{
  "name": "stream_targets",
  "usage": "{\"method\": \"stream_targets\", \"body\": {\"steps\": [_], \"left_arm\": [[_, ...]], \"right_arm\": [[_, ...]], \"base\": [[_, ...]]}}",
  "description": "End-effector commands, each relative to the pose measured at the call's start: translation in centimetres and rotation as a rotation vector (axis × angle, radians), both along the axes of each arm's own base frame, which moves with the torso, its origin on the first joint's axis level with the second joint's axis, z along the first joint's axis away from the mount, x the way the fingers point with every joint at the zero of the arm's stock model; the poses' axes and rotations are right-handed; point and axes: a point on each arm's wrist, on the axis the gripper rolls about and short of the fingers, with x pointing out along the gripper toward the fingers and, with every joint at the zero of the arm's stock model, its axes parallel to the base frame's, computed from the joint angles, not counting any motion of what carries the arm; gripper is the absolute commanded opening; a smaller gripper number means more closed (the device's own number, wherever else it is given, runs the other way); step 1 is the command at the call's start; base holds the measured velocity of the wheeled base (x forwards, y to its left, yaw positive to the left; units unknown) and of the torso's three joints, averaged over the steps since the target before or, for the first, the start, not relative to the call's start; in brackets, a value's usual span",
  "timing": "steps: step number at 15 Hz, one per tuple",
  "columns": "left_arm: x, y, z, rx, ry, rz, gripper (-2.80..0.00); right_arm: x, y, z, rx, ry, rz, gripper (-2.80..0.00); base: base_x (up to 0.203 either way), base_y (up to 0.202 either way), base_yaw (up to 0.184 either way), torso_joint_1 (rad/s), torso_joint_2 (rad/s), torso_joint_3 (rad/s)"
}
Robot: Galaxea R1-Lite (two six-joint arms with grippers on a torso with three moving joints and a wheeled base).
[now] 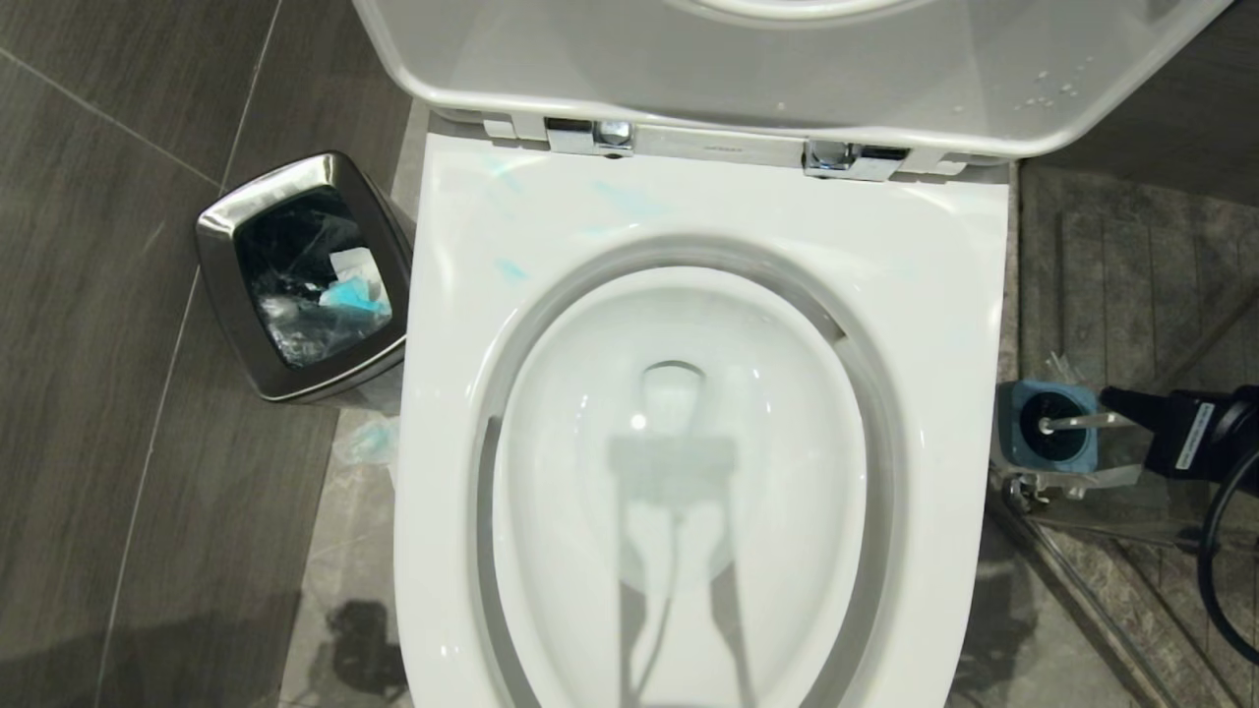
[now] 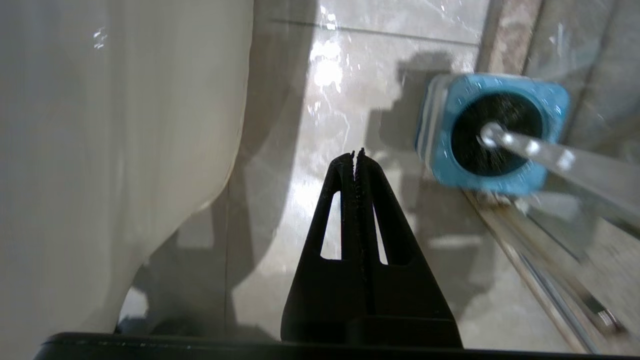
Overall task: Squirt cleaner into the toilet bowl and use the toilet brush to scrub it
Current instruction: Pour in the cleaning agent
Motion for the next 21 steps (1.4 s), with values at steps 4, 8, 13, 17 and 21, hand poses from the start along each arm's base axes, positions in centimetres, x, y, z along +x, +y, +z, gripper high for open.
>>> {"method": "stream_targets", "body": {"steps": [4, 8, 13, 17, 21], "left_arm": [[0.0, 0.0, 0.0, -0.001, 0.001, 0.0, -2.8], [0.0, 0.0, 0.0, -0.001, 0.003, 0.0, -2.8], [0.0, 0.0, 0.0, -0.001, 0.001, 0.0, -2.8], [0.0, 0.0, 0.0, -0.001, 0.001, 0.0, -2.8], [0.0, 0.0, 0.0, -0.001, 0.001, 0.0, -2.8]], "right_arm": [[3.0, 0.2, 0.5, 0.01, -0.153, 0.071, -2.8], [3.6, 0.3, 1.5, 0.005, -0.188, 0.088, -2.8], [6.1, 0.0, -0.5, -0.001, -0.128, 0.058, -2.8], [8.2, 0.1, -2.1, -0.014, -0.228, 0.109, -2.8], [8.5, -0.1, -3.1, -0.051, -0.205, 0.105, -2.8]], "base": [[0.0, 0.0, 0.0, 0.0, 0.0, 0.0], [0.0, 0.0, 0.0, 0.0, 0.0, 0.0], [0.0, 0.0, 0.0, 0.0, 0.0, 0.0], [0.0, 0.0, 0.0, 0.0, 0.0, 0.0], [0.0, 0.0, 0.0, 0.0, -0.01, -0.001]]}}
